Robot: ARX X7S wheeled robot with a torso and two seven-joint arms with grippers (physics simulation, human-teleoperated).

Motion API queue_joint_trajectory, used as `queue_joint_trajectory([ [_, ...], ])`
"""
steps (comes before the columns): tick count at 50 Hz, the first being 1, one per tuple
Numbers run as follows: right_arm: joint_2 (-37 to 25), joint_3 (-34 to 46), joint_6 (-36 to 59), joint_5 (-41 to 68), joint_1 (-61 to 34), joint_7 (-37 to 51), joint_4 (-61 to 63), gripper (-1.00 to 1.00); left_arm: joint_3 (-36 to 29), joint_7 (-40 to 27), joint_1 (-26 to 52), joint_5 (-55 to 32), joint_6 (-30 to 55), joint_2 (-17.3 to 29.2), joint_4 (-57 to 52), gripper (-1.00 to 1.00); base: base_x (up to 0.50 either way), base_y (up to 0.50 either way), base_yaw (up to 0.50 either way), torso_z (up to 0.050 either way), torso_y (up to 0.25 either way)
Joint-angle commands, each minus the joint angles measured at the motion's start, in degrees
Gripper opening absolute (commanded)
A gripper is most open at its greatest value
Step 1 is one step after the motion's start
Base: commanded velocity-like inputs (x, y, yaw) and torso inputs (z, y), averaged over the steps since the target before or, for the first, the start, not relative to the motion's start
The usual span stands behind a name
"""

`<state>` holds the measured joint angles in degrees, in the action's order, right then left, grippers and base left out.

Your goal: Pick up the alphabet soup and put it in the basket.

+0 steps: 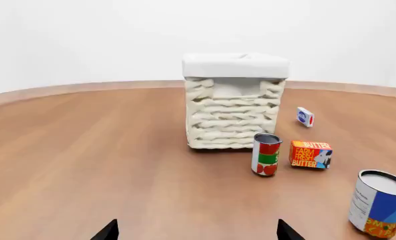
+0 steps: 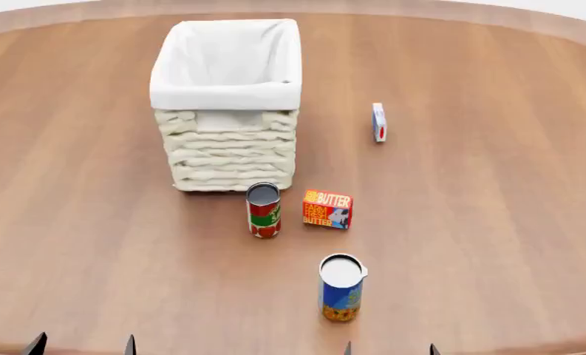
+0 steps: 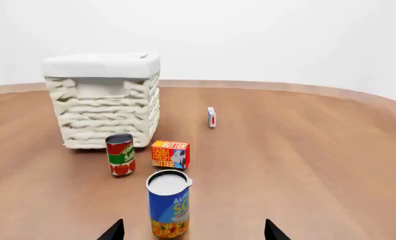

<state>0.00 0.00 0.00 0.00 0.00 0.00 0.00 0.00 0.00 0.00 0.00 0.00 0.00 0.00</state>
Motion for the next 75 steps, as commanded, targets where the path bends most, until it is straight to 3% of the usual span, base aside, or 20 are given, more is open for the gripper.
queue_joint_trajectory([
  [1,-0.6,0.7,-0.4,0.6,-0.1,0.7,-0.5,1.00,-3.2,-3.2,0.1,-2.7,0.0,2.7,0.0,1.00,0.00,0.00,0.00,0.000,0.000],
  [14,-3.0,2.5,10.8,4.8,2.2,3.5,22.5,1.00,-3.9,-7.3,-5.7,0.4,10.8,5.7,-23.4,1.00,0.00,0.00,0.00,0.000,0.000],
  [20,-3.8,1.6,18.4,9.0,2.6,4.7,36.7,1.00,-6.1,-8.2,-8.8,5.0,18.4,7.3,-39.7,1.00,0.00,0.00,0.00,0.000,0.000],
  [29,-5.1,0.3,24.2,13.5,2.1,6.4,47.8,1.00,-10.0,-9.1,-10.3,11.1,25.6,7.7,-54.3,1.00,0.00,0.00,0.00,0.000,0.000],
  [75,-8.3,1.0,24.0,18.7,2.0,9.9,48.2,1.00,-11.1,-11.8,-10.3,10.2,25.7,9.8,-54.3,1.00,0.44,0.00,0.00,0.000,0.000],
])
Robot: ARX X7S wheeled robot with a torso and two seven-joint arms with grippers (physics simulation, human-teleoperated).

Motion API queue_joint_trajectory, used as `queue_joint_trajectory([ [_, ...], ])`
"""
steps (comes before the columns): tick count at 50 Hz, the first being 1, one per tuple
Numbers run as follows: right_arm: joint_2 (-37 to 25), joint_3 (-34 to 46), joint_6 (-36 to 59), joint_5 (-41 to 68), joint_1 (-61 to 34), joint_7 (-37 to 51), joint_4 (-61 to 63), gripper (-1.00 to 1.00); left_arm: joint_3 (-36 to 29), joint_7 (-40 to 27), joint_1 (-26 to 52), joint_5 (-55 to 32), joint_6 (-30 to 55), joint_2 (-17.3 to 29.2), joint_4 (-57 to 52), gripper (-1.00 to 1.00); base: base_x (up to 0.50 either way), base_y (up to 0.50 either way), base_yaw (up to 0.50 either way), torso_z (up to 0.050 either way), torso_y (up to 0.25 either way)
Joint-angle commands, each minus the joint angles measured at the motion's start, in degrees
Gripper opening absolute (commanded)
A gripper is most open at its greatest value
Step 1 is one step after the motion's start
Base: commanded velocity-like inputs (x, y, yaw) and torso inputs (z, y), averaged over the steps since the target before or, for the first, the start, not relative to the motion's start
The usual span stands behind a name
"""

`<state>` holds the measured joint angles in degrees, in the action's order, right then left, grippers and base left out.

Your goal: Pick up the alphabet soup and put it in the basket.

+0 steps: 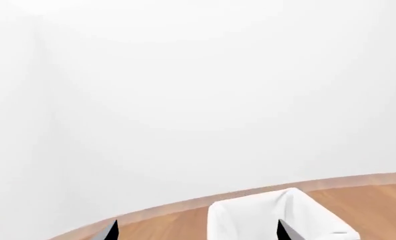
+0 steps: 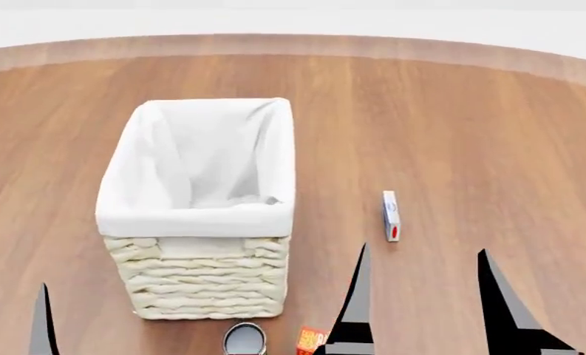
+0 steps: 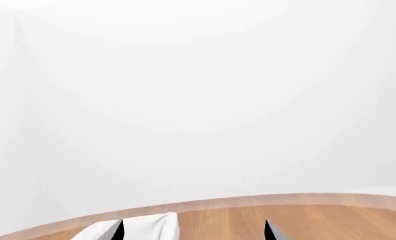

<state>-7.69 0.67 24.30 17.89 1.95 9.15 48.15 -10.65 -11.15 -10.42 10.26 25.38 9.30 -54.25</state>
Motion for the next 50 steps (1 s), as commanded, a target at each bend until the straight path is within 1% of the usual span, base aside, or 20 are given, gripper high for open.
queue_joint_trajectory([
  [1,-0.7,0.3,-0.2,0.9,0.1,0.8,0.2,1.00,-0.5,-0.8,0.1,-0.2,0.3,0.6,0.0,1.00,0.50,0.00,0.00,0.000,0.000],
  [7,-0.7,0.0,-1.0,1.9,0.3,1.1,-0.1,1.00,-0.6,-1.2,0.2,-0.5,0.2,1.0,0.1,1.00,0.50,0.00,0.00,0.000,0.003],
  [11,-1.1,0.1,-0.8,1.9,0.1,1.5,-0.1,1.00,-0.7,-1.5,0.3,-0.8,0.4,1.2,-0.1,1.00,0.00,0.00,0.00,0.000,0.000],
  [12,-1.1,-0.4,-0.3,3.3,0.1,1.4,0.0,1.00,-0.7,-1.6,0.2,-0.8,0.2,1.2,0.1,1.00,0.00,0.25,0.00,0.000,0.000],
  [44,-2.6,0.5,-0.9,4.4,-0.1,3.4,-0.5,1.00,-1.7,-3.5,0.7,-2.2,1.1,2.9,-0.1,1.00,0.00,0.50,0.00,0.000,0.000],
  [45,-2.7,0.8,-1.7,3.6,0.2,3.3,-0.4,1.00,-1.7,-3.6,0.7,-2.2,1.1,2.9,0.0,1.00,0.00,0.05,0.00,0.000,0.000],
  [46,-2.6,0.0,-1.4,6.3,0.2,2.9,-0.5,1.00,-1.7,-3.7,0.7,-2.3,1.0,3.0,0.0,1.00,0.00,0.00,0.00,0.000,0.000],
  [50,-3.0,0.4,-1.5,5.4,-0.1,3.8,-0.4,1.00,-1.6,-3.9,0.7,-2.5,1.1,3.1,-0.1,1.00,0.00,0.00,0.00,0.000,0.000],
])
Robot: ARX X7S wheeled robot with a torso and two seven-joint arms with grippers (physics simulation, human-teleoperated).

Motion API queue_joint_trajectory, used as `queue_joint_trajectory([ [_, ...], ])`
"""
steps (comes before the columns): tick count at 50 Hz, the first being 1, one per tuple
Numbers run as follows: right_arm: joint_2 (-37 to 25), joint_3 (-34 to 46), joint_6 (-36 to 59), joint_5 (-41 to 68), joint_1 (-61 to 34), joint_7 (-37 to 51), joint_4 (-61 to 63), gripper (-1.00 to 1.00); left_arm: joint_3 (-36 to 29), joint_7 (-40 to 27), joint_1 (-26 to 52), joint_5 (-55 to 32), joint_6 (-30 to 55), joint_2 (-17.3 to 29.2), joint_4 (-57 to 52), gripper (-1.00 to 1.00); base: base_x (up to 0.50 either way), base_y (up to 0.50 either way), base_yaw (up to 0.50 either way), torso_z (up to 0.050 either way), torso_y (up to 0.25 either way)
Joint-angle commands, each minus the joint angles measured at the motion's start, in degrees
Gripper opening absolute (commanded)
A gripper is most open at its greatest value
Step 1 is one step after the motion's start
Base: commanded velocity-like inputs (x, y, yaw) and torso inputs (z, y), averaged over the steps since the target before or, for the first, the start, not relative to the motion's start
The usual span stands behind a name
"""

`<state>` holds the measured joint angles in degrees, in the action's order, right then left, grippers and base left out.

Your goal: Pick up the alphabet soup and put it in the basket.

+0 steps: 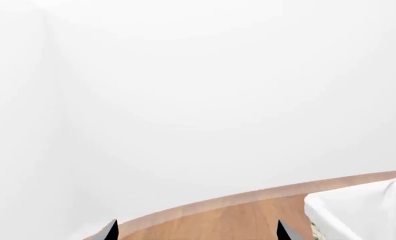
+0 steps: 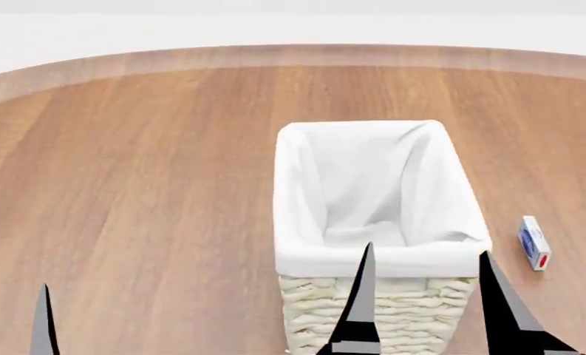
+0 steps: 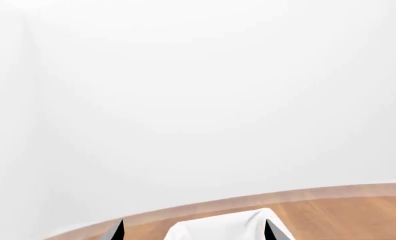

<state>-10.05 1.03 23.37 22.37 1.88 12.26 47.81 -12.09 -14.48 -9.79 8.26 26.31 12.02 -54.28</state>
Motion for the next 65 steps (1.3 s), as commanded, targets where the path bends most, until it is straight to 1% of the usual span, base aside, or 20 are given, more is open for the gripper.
queue_joint_trajectory([
  [1,-0.7,0.0,-0.6,1.4,0.0,0.8,0.1,1.00,-0.2,-0.6,0.1,-0.6,0.1,0.4,0.1,1.00,0.00,0.00,0.00,0.000,0.000],
  [7,-1.8,0.1,-0.3,2.5,-0.7,1.7,1.4,1.00,-0.4,-0.9,0.4,-0.8,0.1,0.7,0.4,1.00,0.00,0.00,0.00,0.000,0.000],
  [11,-4.2,-0.4,2.6,2.8,-3.2,2.9,4.2,1.00,-0.2,-1.1,0.6,-1.3,0.1,0.8,1.3,1.00,0.00,0.00,0.00,0.000,0.000],
  [14,-7.2,-4.1,8.9,7.8,-8.2,5.1,7.2,1.00,0.1,-1.3,0.9,-1.7,0.1,0.8,2.3,1.00,0.00,0.00,0.00,0.000,0.000],
  [18,-11.2,-7.6,14.5,11.2,-13.8,6.4,7.8,1.00,0.5,-1.6,0.9,-2.6,-1.2,0.9,4.4,1.00,0.00,0.00,0.00,0.000,0.000],
  [22,-14.0,-10.8,17.3,14.6,-16.6,6.6,7.7,1.00,0.6,-1.8,1.1,-3.0,-1.4,1.0,5.2,1.00,0.00,0.00,0.00,0.000,0.000],
  [23,-15.2,-12.8,18.6,17.0,-17.6,6.5,7.2,1.00,0.7,-1.9,1.1,-3.3,-1.6,1.0,5.7,1.00,0.00,0.00,0.00,0.000,0.000],
  [26,-17.6,-14.4,19.5,16.9,-18.1,6.0,5.4,1.00,0.7,-2.0,1.1,-3.6,-2.0,1.1,6.3,1.00,0.00,0.00,0.00,0.000,0.000],
  [28,-18.9,-14.5,17.9,14.8,-17.1,4.6,4.3,1.00,0.6,-2.2,1.2,-3.7,-2.0,1.2,6.4,1.00,0.00,0.00,0.00,0.000,0.000],
  [34,-20.9,-18.5,12.5,11.9,-11.3,0.1,-0.2,1.00,0.6,-2.4,1.3,-4.1,-2.6,1.5,7.3,1.00,0.00,0.00,0.00,0.000,0.000],
  [44,-20.1,-22.5,-0.2,5.9,-1.0,-7.7,-7.5,1.00,-0.1,-2.7,2.1,-4.8,-3.4,1.7,9.5,1.00,0.00,0.00,0.00,0.000,0.000],
  [45,-19.4,-23.8,-2.5,5.7,1.5,-9.0,-8.3,1.00,-0.3,-2.7,2.2,-4.8,-3.9,1.7,10.1,1.00,0.00,0.00,0.00,0.000,0.000],
  [48,-18.2,-25.4,-4.4,6.1,5.0,-10.5,-9.6,1.00,-0.5,-2.8,2.5,-5.0,-4.3,1.7,11.0,1.00,0.00,0.00,0.00,0.000,0.000],
  [51,-16.1,-27.4,-7.8,5.3,10.4,-12.2,-11.2,1.00,-0.7,-2.8,2.8,-5.2,-4.2,1.8,11.3,1.00,0.00,0.00,0.00,0.000,0.000],
  [52,-15.1,-27.7,-10.1,3.7,12.9,-13.2,-12.1,1.00,-1.0,-2.9,3.0,-5.1,-4.0,1.8,11.4,1.00,0.00,0.00,0.00,0.000,0.000],
  [56,-12.2,-29.4,-14.9,1.8,17.7,-14.4,-14.1,1.00,-1.0,-3.0,3.0,-5.2,-3.7,2.0,11.0,1.00,0.00,0.00,0.00,0.000,0.000],
  [59,-9.4,-30.6,-19.7,0.3,20.2,-15.0,-16.5,1.00,-0.8,-3.3,2.5,-5.4,-4.3,2.2,10.8,1.00,0.00,0.00,0.00,0.000,0.000],
  [60,-9.4,-30.6,-19.8,0.3,20.2,-15.0,-16.5,1.00,-0.8,-3.4,2.5,-5.5,-4.3,2.3,10.8,1.00,0.00,0.00,0.00,0.000,0.000],
  [63,-6.0,-31.7,-25.5,-0.8,23.5,-16.5,-19.7,1.00,-0.9,-3.6,2.6,-5.4,-4.0,2.3,10.9,1.00,0.00,0.00,0.00,0.000,0.000],
  [65,-5.0,-31.7,-27.3,-0.8,24.9,-17.5,-21.0,1.00,-1.2,-3.7,2.7,-5.2,-3.7,2.3,10.5,1.00,0.00,0.00,0.00,0.000,0.000],
])
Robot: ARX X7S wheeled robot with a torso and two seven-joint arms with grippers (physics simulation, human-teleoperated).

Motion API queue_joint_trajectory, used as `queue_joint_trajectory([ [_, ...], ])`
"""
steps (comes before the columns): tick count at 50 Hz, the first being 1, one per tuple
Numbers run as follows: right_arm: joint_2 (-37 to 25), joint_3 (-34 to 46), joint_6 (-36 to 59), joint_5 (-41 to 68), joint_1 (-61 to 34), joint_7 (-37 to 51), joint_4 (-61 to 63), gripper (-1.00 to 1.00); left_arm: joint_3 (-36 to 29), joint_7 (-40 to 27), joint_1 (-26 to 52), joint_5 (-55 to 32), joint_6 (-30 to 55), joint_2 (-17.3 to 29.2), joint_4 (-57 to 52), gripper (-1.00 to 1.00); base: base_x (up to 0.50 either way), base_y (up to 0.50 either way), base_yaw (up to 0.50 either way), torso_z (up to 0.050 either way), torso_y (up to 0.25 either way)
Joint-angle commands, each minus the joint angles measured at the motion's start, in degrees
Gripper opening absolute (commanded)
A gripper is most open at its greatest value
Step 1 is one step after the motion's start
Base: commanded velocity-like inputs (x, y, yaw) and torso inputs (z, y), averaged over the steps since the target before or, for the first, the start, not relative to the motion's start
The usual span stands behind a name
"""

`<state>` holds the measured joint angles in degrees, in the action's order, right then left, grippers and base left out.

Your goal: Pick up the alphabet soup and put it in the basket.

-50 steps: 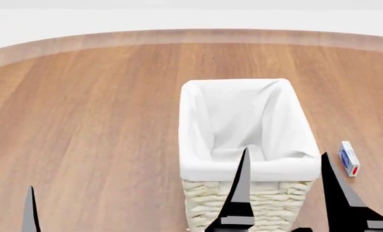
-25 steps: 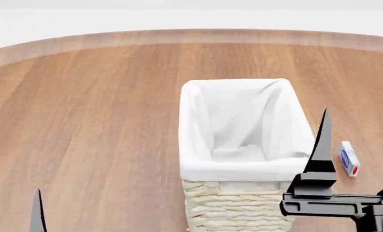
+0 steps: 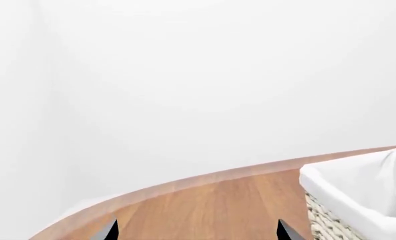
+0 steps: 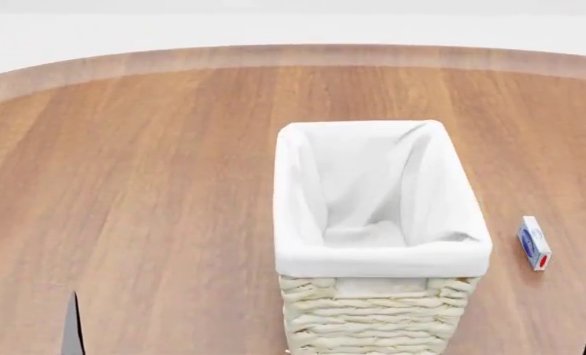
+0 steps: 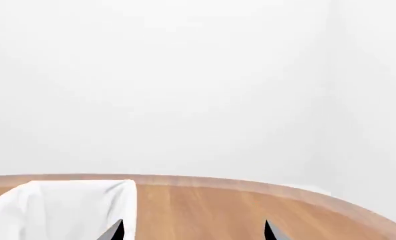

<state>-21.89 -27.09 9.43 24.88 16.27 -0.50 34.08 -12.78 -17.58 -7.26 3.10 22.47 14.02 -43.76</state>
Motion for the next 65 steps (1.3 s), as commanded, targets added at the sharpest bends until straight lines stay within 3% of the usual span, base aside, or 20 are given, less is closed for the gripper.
queue_joint_trajectory([
  [1,7.3,-3.6,-14.1,-3.1,11.0,-5.1,-7.6,1.00,-0.6,-0.7,0.1,0.0,0.3,0.4,-0.1,1.00,0.00,0.00,0.00,0.000,0.000],
  [5,9.9,-3.5,-20.2,-5.3,12.7,-6.7,-10.6,1.00,-0.8,-0.8,0.4,0.0,0.3,0.5,0.3,1.00,0.00,0.00,0.00,0.000,0.000],
  [19,12.7,-1.2,-25.7,-6.9,12.7,-8.4,-17.9,1.00,-1.4,-1.3,0.8,-0.5,0.0,0.8,1.4,1.00,0.00,0.00,0.00,0.000,0.000],
  [22,15.2,-0.4,-32.4,-8.7,12.5,-10.2,-26.9,1.00,-1.5,-1.5,0.8,-0.4,0.1,0.8,1.3,1.00,0.00,0.00,0.00,0.000,0.000],
  [27,15.5,-0.1,-35.1,-9.9,11.7,-10.3,-30.6,1.00,-1.6,-1.7,1.0,-0.8,-0.4,0.9,2.0,1.00,0.00,0.00,0.00,0.000,0.000],
  [29,16.3,0.5,-38.7,-11.8,11.4,-10.9,-34.6,1.00,-1.5,-1.8,0.9,-0.8,-0.1,1.0,1.7,1.00,0.00,0.00,0.00,0.000,0.000],
  [31,17.3,1.8,-53.2,-16.4,8.1,-12.9,-51.8,1.00,-1.6,-2.0,0.8,-0.7,-0.2,1.1,1.4,1.00,0.00,0.00,0.00,0.000,0.000],
  [32,17.2,2.0,-53.5,-16.6,7.9,-13.0,-59.2,1.00,-1.6,-2.0,0.8,-0.7,-0.3,1.1,1.5,1.00,0.00,0.00,0.00,0.000,0.000],
  [34,17.3,2.3,-54.1,-16.8,7.6,-13.0,-60.3,1.00,-1.6,-2.1,0.7,-0.8,-0.4,1.2,1.5,1.00,0.00,0.00,0.00,0.000,0.000],
  [65,16.5,4.1,-55.8,-17.1,6.1,-10.9,-64.4,1.00,-1.8,-3.2,0.9,-1.7,-0.3,2.1,1.4,1.00,0.00,0.00,0.00,0.000,0.000],
])
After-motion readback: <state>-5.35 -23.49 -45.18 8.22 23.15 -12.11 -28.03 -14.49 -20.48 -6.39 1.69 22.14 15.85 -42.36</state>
